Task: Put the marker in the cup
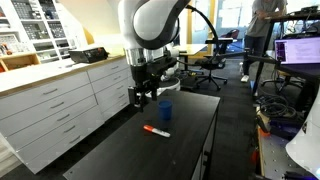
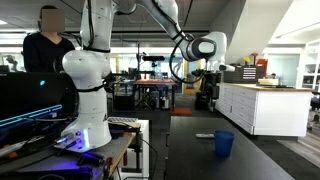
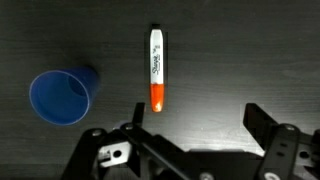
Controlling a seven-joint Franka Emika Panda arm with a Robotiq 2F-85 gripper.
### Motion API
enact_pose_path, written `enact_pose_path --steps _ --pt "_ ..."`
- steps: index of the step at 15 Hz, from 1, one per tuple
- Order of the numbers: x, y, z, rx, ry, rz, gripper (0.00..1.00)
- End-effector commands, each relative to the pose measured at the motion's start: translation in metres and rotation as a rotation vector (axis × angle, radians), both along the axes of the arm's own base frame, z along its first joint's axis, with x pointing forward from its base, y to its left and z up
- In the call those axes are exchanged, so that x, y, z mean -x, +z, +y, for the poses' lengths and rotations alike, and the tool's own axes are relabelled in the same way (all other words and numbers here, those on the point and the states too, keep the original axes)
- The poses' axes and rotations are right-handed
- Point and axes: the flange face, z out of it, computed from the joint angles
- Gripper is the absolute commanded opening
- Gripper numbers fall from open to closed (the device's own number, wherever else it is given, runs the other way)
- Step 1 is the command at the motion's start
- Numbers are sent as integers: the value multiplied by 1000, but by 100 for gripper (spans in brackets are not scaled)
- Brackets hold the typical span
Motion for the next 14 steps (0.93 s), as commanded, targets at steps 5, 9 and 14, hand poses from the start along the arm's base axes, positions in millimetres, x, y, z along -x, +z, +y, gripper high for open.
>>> enact_pose_path --steps 5,9,14 --pt "3 -21 -6 4 -5 24 100" --pt "2 -25 -5 5 -5 30 100" --pt "2 -25 -5 5 -5 29 100"
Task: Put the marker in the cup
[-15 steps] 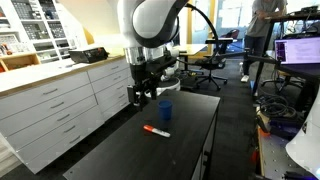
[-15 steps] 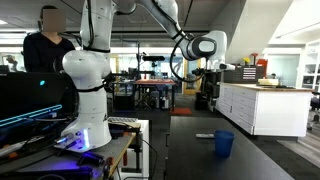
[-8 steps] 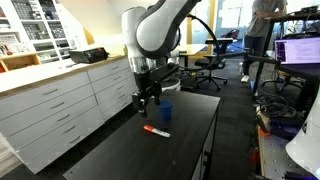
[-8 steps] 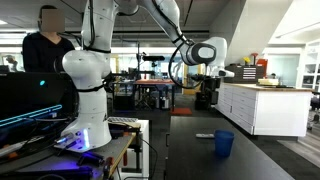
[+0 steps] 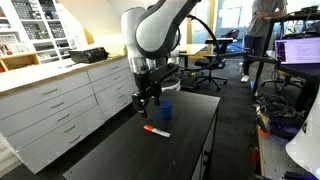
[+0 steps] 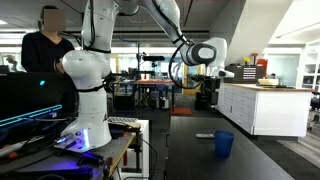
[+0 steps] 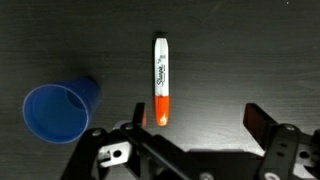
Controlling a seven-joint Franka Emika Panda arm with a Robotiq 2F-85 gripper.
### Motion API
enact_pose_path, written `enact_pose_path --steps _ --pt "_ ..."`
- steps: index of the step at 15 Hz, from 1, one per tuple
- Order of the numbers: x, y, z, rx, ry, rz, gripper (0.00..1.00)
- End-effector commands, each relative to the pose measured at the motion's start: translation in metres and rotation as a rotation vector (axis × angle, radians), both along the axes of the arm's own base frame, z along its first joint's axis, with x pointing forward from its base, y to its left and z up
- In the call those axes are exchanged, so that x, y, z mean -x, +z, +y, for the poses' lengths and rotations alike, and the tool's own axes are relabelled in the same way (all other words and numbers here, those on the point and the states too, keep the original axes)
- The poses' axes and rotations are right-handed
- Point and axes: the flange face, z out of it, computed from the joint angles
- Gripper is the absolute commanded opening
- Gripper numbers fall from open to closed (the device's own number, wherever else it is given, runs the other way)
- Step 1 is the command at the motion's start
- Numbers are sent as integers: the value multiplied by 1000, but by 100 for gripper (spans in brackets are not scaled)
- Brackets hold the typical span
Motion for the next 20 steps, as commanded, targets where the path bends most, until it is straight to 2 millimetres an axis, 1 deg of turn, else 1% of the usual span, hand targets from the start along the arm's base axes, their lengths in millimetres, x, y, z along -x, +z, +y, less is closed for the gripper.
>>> enact_pose_path --steps 1,4,8,20 --pt "0 1 0 0 0 1 100" --pt "0 1 0 0 0 1 100" --pt "-2 -6 0 0 -1 3 100" --pt "-10 -37 -1 -18 4 -51 100"
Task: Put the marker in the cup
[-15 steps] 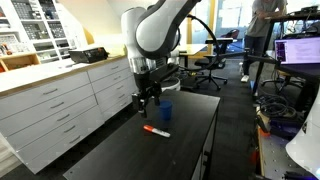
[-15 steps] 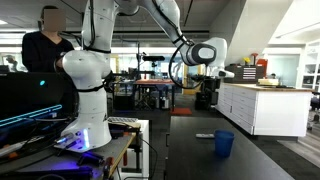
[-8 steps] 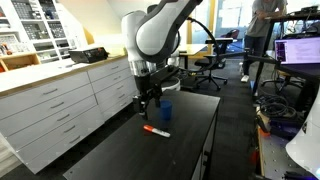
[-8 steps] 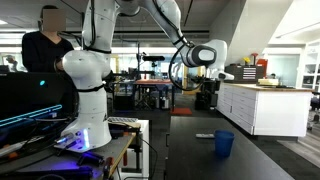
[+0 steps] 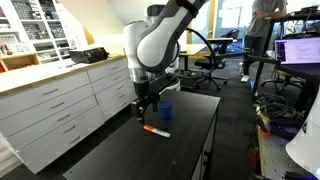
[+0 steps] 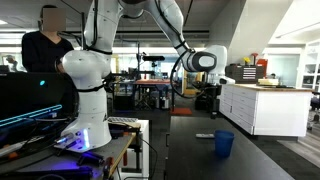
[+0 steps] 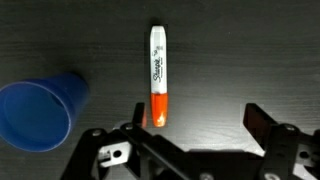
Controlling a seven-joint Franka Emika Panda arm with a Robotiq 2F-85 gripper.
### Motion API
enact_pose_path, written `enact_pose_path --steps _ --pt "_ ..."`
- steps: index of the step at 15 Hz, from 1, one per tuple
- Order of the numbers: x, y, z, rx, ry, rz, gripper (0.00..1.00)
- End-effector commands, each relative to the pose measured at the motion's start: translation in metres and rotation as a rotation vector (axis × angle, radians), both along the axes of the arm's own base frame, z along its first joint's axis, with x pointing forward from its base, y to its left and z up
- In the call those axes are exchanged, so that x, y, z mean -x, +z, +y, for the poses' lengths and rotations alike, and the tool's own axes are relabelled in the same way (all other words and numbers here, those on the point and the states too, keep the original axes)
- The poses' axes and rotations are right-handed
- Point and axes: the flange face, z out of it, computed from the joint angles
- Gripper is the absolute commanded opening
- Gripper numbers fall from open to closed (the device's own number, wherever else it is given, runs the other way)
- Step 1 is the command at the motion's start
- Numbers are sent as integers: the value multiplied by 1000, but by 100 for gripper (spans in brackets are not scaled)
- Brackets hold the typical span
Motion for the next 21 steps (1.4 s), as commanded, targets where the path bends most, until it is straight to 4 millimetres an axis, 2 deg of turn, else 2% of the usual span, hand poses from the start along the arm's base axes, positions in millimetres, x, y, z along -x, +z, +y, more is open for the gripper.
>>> enact_pose_path --steps 1,7,21 --pt "-3 -5 -2 -4 8 -20 100" --pt "-5 -19 -6 -3 8 -27 100" --pt "-15 -66 -20 -1 79 -26 100"
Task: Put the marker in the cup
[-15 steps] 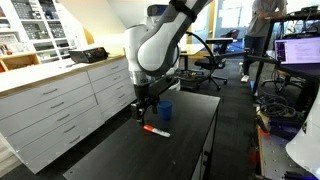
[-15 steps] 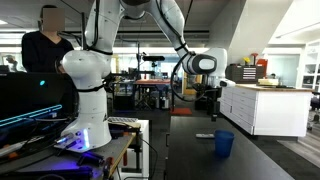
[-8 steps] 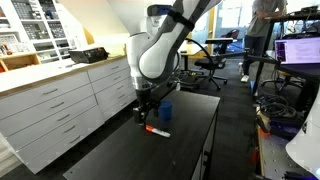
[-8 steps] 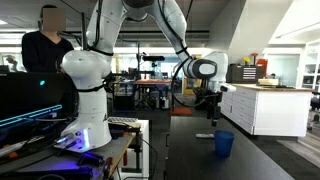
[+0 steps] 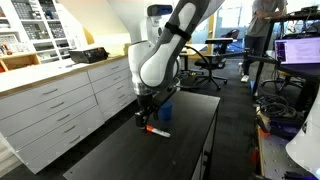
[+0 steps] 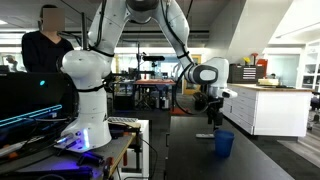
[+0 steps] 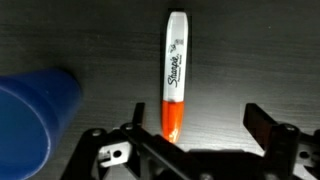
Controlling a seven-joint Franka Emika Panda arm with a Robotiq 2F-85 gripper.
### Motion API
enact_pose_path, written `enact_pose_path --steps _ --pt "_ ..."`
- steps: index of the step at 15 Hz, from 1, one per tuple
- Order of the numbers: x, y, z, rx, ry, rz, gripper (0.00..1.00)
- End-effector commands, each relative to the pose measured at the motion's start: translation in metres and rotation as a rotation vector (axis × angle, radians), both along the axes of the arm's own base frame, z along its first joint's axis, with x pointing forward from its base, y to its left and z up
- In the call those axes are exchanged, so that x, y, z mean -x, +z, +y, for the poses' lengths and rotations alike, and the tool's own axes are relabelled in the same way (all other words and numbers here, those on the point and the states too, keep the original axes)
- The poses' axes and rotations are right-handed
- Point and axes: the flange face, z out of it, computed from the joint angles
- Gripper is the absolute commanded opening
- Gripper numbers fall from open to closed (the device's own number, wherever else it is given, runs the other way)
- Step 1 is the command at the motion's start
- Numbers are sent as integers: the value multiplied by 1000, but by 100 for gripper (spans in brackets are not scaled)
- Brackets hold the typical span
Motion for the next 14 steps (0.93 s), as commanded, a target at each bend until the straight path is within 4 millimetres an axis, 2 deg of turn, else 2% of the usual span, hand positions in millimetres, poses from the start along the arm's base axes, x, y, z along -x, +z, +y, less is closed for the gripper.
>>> enact_pose_path --steps 1,6,8,14 --pt "-7 -13 -7 1 31 -11 100" --pt "-11 -27 -11 3 42 7 100" --pt "-14 -31 -13 4 43 11 72" --pt "-22 -34 -14 3 58 11 36"
